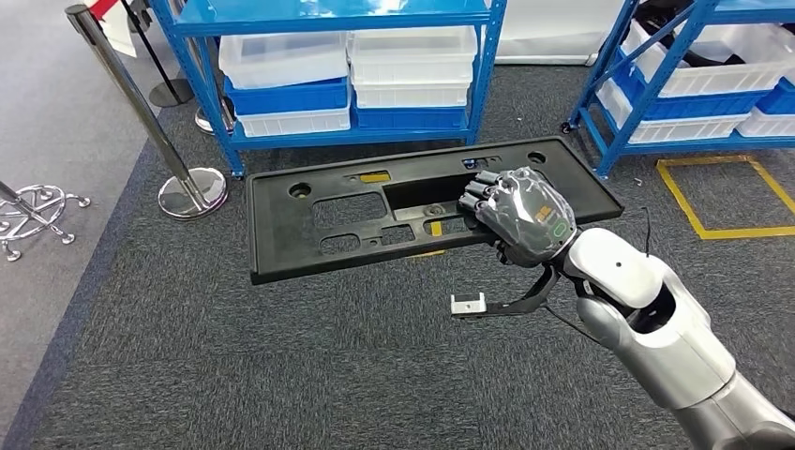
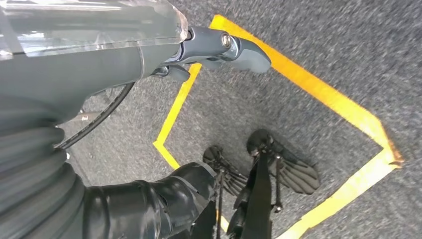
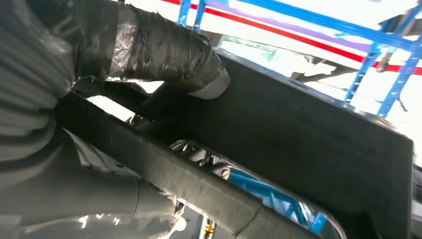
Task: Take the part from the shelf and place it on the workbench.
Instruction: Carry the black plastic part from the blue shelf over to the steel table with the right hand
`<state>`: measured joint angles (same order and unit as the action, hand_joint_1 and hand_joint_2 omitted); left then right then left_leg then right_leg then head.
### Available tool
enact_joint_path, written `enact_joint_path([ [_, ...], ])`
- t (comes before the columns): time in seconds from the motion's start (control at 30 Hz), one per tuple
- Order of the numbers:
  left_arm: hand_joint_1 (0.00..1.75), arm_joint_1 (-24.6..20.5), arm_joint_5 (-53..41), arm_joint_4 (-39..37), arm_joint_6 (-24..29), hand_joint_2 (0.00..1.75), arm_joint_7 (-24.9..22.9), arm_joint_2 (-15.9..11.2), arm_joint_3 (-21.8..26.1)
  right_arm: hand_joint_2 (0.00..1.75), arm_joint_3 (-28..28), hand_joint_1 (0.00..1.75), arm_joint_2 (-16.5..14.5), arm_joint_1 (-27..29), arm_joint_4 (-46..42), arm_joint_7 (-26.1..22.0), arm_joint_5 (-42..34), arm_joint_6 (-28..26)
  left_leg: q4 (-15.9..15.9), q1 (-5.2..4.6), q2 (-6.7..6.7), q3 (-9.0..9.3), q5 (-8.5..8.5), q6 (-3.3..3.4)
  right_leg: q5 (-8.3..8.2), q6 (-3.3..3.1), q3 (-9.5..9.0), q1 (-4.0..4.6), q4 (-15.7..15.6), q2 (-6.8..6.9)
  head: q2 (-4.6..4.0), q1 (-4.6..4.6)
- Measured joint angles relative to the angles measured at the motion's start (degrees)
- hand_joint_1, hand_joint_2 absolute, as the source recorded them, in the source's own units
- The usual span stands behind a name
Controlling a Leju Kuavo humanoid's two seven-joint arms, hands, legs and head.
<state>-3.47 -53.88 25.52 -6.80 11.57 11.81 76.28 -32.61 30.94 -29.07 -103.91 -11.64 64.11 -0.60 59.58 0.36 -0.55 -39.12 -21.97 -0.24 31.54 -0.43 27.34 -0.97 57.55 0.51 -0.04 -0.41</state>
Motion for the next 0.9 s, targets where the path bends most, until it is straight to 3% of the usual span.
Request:
enact_joint_path([
  [0.03,0.00,0.0,0.0,0.0,0.0,1.75,0.0,0.0,0.0,1.75,0.0,1.75,0.0,0.0,0.0,-0.1,0.0,0.1,1.6,0.12,0.05,-0.64,-1.79,-0.28,-0.53,-0.50,0.48,-0.09,-0.1,0.09,0.00,-0.01],
  [0.1,0.00,0.1,0.0,0.1,0.0,1.75,-0.1,0.1,0.0,1.75,0.0,1.75,0.0,0.0,0.1,-0.2,-0.1,0.3,7.8,0.27,0.07,-2.56,-6.88,-0.71,-1.45,-1.09,1.56,0.03,0.0,0.16,0.00,-0.04],
  [0.13,0.00,0.1,0.0,0.1,0.0,1.75,-0.1,0.1,0.1,1.75,0.0,1.75,0.0,0.0,0.1,-0.2,-0.2,0.4,11.3,0.30,0.07,-3.44,-8.58,-0.86,-1.86,-1.18,2.12,0.14,0.0,0.16,0.00,-0.04],
  [0.17,0.00,0.1,0.0,0.1,0.0,1.75,-0.1,0.1,0.1,1.75,0.0,1.75,0.0,0.0,0.1,-0.2,-0.2,0.4,13.8,0.30,0.07,-3.83,-9.10,-0.91,-2.21,-1.18,2.68,0.25,0.2,0.15,0.00,-0.03],
  [0.2,0.00,0.1,0.0,0.2,0.0,1.75,-0.1,0.1,0.1,1.75,0.0,1.75,0.0,0.0,0.1,-0.3,-0.2,0.4,14.4,0.29,0.08,-3.31,-8.46,-0.85,-2.49,-1.13,3.15,0.36,0.4,0.14,0.00,-0.03],
  [0.23,0.00,0.1,0.0,0.2,0.0,1.75,-0.1,0.1,0.1,1.75,0.0,1.75,0.0,0.0,0.2,-0.3,-0.3,0.4,12.9,0.26,0.10,-1.69,-7.12,-0.64,-2.69,-1.05,3.55,0.45,0.6,0.13,0.00,-0.03],
  [0.3,0.00,0.1,0.0,0.2,0.0,1.75,-0.1,0.1,0.1,1.75,0.0,1.75,0.0,0.0,0.2,-0.3,-0.4,0.4,5.6,0.07,0.24,3.51,-5.08,0.24,-2.91,-0.87,4.11,0.64,1.1,0.14,0.00,-0.02],
  [0.37,0.00,0.2,0.1,0.4,0.0,1.75,-0.1,0.0,0.1,1.75,0.0,1.75,0.0,-0.1,0.2,-0.3,-0.5,0.4,0.2,-0.27,0.35,6.75,-4.95,1.04,-3.19,-0.42,4.58,0.65,1.3,0.23,0.00,-0.01],
  [0.5,0.00,0.1,0.2,0.5,0.0,1.75,-0.1,0.1,0.1,1.75,0.0,1.75,0.0,-0.3,0.2,-0.3,-0.5,0.5,-2.5,-0.34,0.22,7.34,-4.51,1.95,-3.37,0.88,5.02,0.45,1.4,0.19,0.00,0.01],
  [0.67,0.00,0.0,0.3,0.5,0.0,1.75,-0.1,0.2,0.1,1.75,0.1,1.75,0.0,-1.0,0.2,-0.3,-0.7,0.5,-2.2,-0.80,0.33,6.77,-4.30,1.81,-4.26,0.48,5.12,0.51,0.6,-0.18,0.01,0.02],
  [0.73,0.00,0.1,0.4,0.5,0.0,1.75,-0.1,0.2,0.1,1.75,0.1,1.75,0.1,-1.1,0.2,-0.3,-0.7,0.5,-2.0,-0.81,0.32,6.48,-4.18,1.97,-4.71,0.86,5.33,0.48,0.5,-0.21,0.01,0.03],
  [0.9,0.00,0.1,0.4,0.5,-0.1,1.75,0.0,0.3,0.1,1.75,0.1,1.75,0.1,-1.1,0.2,-0.2,-0.8,0.5,-1.7,-0.91,0.31,6.12,-3.97,2.26,-5.17,1.05,5.55,0.36,0.4,-0.22,0.00,0.05],
])
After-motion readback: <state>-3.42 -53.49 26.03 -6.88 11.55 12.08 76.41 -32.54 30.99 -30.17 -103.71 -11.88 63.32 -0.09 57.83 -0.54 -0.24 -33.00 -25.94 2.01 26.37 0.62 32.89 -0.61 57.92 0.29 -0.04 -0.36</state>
